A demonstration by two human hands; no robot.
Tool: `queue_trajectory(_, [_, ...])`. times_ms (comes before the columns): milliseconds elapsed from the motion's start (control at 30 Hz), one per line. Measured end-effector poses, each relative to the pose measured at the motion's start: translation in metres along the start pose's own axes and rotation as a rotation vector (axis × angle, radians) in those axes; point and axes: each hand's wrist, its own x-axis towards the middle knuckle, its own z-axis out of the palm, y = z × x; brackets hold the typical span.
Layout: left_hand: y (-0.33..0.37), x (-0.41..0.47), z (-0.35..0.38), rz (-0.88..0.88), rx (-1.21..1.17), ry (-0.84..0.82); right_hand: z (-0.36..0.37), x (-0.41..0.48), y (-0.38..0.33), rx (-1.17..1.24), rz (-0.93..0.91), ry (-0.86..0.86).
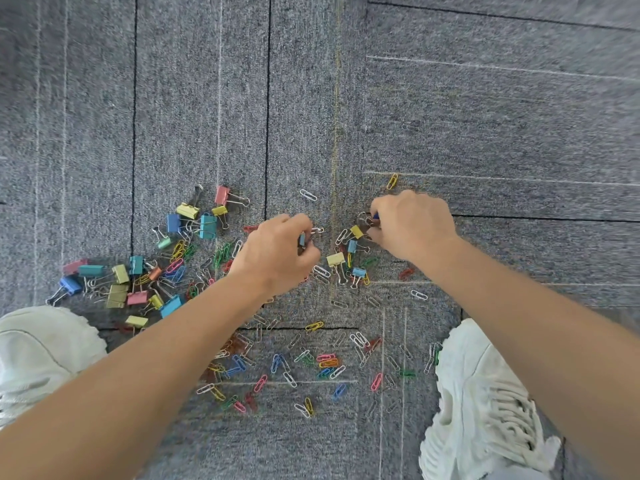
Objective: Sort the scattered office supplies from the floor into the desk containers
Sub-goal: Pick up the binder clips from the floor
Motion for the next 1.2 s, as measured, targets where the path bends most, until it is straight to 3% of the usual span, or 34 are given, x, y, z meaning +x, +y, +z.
queue_trajectory(167, [0.010, -0.001, -0.004, -0.107, -0.217, 0.023, -0.001, -0.002, -0.007, 0.126, 0.030, -0.040])
queue_trajectory(267, [0.011, 0.000, -0.007, -0.107, -0.306, -0.006, 0.002, -0.015, 0.006, 0.572, 0.085, -0.049])
queue_trajectory(433, [0.010, 0.003, -0.009, -0.138, -0.414, -0.028, 0.011, -0.038, 0.031, 1.292, 0.260, -0.221])
queue_trajectory(600, [0.010, 0.005, -0.005, -0.136, -0.424, -0.050, 0.025, -0.038, 0.028, 1.445, 0.373, -0.194])
queue_trajectory(767, [0.011, 0.008, -0.002, -0.143, -0.421, -0.051, 0.036, -0.031, 0.024, 1.319, 0.375, -0.153])
queue_trajectory(1033, [0.013, 0.008, -0.003, -0.183, -0.495, -0.043, 0.034, -0.038, 0.023, 2.390, 0.475, -0.360])
queue_trajectory(1200, [0.016, 0.011, -0.004, -0.346, -0.742, -0.055, 0.025, -0.033, 0.015, 2.573, 0.403, -0.467])
